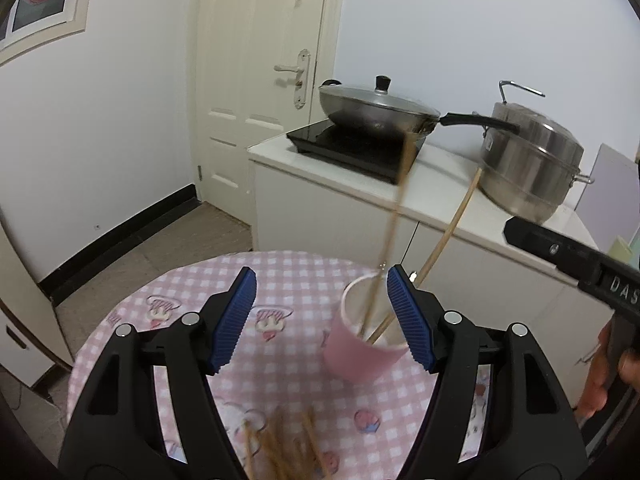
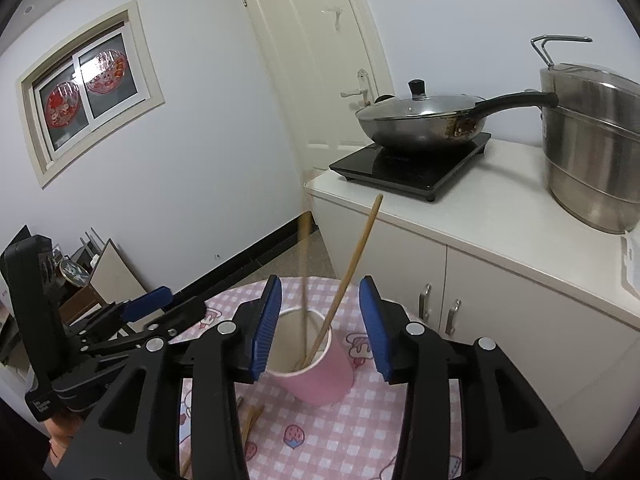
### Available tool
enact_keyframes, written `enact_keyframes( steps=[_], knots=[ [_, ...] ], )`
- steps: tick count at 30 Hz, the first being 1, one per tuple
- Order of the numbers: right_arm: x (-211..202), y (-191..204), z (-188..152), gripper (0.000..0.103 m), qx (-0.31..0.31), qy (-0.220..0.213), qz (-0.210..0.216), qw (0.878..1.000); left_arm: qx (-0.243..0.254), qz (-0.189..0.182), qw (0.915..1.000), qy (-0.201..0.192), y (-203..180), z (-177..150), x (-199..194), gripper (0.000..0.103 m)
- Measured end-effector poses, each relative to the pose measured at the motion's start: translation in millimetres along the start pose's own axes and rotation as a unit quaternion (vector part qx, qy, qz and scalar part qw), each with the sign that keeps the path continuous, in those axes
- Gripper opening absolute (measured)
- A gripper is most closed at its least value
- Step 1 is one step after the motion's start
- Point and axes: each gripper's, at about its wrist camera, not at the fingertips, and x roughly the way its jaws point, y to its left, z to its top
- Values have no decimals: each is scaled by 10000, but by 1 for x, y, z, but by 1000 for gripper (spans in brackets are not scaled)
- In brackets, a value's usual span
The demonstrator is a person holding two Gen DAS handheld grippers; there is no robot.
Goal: Organize utensils
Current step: 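Open the left gripper to drop the chopstick into the cup, then move the right gripper to the chopstick pile and close on one chopstick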
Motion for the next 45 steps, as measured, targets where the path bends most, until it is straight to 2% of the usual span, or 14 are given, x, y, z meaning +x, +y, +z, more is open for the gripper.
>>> enact_keyframes(
  steps=[8,10,13,19,24,28,33,40,41,45],
  knots=[
    [-12,15,-27,39,-135,225,48,9996,99,195,9993,288,23,-31,-33,68],
    [-11,22,-36,39,-226,342,66,9991,128,285,9985,457,30,-43,-39,68],
    [-7,31,-52,39,-305,526,138,9981,104,231,9973,683,38,-59,-43,68],
    [15,52,-84,39,-430,1008,249,9937,51,313,9923,1200,53,-95,-41,68],
    [39,71,-114,39,-640,1560,248,9854,-58,238,9867,1606,61,-120,-34,68],
    [51,80,-132,39,-679,1869,380,9793,-51,252,9843,1748,64,-134,-29,68],
    [64,95,-151,38,-764,2227,538,9704,-278,136,9822,1852,71,-140,-26,68],
    [71,88,-153,36,-556,2205,341,9732,-274,-90,9804,1947,58,-146,-19,67],
    [69,85,-152,36,-518,2191,314,9738,-243,-117,9801,1966,53,-147,-16,67],
    [66,70,-150,36,-459,2183,238,9745,-136,-182,9769,2124,34,-151,1,45]
  ],
)
